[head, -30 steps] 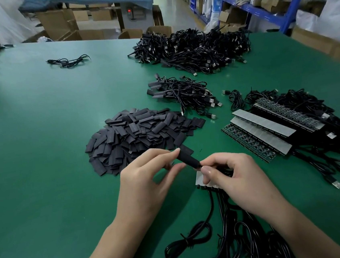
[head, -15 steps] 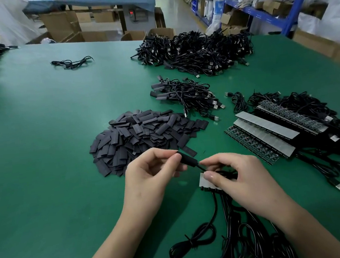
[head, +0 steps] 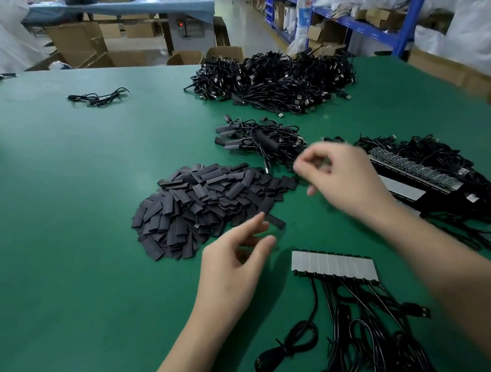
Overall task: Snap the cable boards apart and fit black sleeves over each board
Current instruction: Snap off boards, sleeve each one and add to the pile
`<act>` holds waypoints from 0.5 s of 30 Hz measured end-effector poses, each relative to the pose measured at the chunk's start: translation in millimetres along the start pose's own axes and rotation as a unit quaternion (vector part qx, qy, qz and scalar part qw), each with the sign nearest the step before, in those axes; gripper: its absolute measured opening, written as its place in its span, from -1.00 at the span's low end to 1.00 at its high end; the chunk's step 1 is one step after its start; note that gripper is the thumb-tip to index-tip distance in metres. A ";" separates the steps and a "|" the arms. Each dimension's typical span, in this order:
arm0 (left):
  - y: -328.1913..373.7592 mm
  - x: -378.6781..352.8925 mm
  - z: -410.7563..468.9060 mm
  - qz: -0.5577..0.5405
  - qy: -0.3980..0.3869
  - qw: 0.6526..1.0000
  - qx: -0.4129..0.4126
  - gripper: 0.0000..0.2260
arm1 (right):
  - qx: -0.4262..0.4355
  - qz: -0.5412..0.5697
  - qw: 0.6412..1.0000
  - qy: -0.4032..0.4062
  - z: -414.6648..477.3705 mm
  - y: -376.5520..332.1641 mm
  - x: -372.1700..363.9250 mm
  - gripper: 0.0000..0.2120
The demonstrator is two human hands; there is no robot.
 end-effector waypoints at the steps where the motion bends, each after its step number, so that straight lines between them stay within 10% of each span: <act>1: 5.1 -5.2 -1.7 0.059 -0.025 0.997 -0.030 -0.64 | 0.010 -0.031 0.999 0.014 23.7 -6.0 4.0 -0.91; 7: -1.4 -37.0 -10.7 0.330 -0.179 0.923 -0.081 -0.31 | 0.015 -0.176 0.984 -0.018 147.0 -31.9 -2.4 -0.64; 15: 0.1 -38.6 -9.7 0.313 -0.182 0.927 -0.093 -0.47 | 0.049 -0.084 0.989 -0.110 60.4 -31.3 -36.8 -0.80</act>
Point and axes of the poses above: each hand's wrist, its own z-axis towards the middle knuckle, its own x-axis out of the back of the hand, y = z × x, the point moved 9 cm from there along z, towards the middle knuckle, and after that the axes turned 12 degrees about -z, right-handed, at the moved point
